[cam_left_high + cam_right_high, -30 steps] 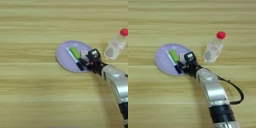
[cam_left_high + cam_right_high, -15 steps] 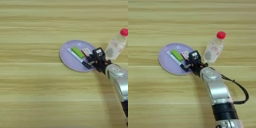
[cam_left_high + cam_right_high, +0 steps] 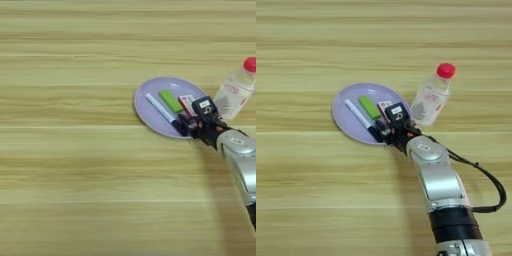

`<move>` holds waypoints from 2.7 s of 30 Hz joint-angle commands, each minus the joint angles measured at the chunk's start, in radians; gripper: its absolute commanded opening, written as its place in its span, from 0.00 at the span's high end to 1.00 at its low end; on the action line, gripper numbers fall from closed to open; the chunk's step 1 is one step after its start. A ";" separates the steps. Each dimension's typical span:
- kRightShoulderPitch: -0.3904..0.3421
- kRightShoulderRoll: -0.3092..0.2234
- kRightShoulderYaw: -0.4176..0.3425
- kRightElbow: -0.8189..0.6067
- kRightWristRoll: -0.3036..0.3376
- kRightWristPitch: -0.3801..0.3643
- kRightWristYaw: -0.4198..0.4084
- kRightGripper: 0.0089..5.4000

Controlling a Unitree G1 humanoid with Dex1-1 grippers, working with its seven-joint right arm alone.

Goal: Move the objects on the table

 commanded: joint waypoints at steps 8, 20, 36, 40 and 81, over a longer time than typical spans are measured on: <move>0.024 -0.011 0.021 -0.085 0.003 0.034 0.025 0.28; 0.067 0.005 0.080 -0.218 0.040 0.082 0.095 0.08; 0.056 0.033 0.126 -0.239 0.068 0.118 0.134 0.00; 0.054 0.026 0.118 -0.273 0.070 0.124 0.133 0.00; -0.018 0.015 0.023 -0.267 0.074 0.117 0.103 0.00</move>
